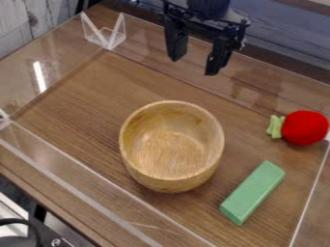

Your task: Move the red object to the left side of the table

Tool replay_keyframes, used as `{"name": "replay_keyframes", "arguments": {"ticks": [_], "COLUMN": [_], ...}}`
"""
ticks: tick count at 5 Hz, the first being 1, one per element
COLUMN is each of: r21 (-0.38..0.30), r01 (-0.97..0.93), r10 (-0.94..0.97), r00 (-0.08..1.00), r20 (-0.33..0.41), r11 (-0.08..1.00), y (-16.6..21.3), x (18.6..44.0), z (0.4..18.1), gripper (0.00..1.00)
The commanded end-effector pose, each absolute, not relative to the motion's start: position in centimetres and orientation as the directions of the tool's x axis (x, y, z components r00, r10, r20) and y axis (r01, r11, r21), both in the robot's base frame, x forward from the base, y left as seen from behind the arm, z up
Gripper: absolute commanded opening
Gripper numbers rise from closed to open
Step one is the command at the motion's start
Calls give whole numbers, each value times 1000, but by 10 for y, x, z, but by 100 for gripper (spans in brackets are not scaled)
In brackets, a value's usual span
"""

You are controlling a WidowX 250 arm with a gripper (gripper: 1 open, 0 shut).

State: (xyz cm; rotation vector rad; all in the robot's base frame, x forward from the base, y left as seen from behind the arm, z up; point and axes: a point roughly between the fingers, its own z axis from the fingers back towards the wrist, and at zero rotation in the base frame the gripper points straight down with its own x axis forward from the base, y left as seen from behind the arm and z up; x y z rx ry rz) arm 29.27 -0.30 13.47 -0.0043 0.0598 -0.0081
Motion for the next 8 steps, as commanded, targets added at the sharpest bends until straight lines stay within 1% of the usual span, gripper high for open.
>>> {"name": "replay_keyframes", "arguments": {"ticks": [1, 2, 4, 5, 8], "r21": [-8, -21, -39, -40, -24], "r01": [18, 92, 200, 238, 269], "r10": [-18, -94, -201, -238, -267], "r00": [997, 993, 979, 971, 962], "r20": [-77, -71, -18, 7, 64], "r11": [1000, 995, 979, 970, 963], "y": [-9, -34, -100, -121, -145], "x": [294, 299, 319, 325, 358], "z": [127, 118, 102, 95, 69], "gripper": [100, 100, 100, 100, 100]}}
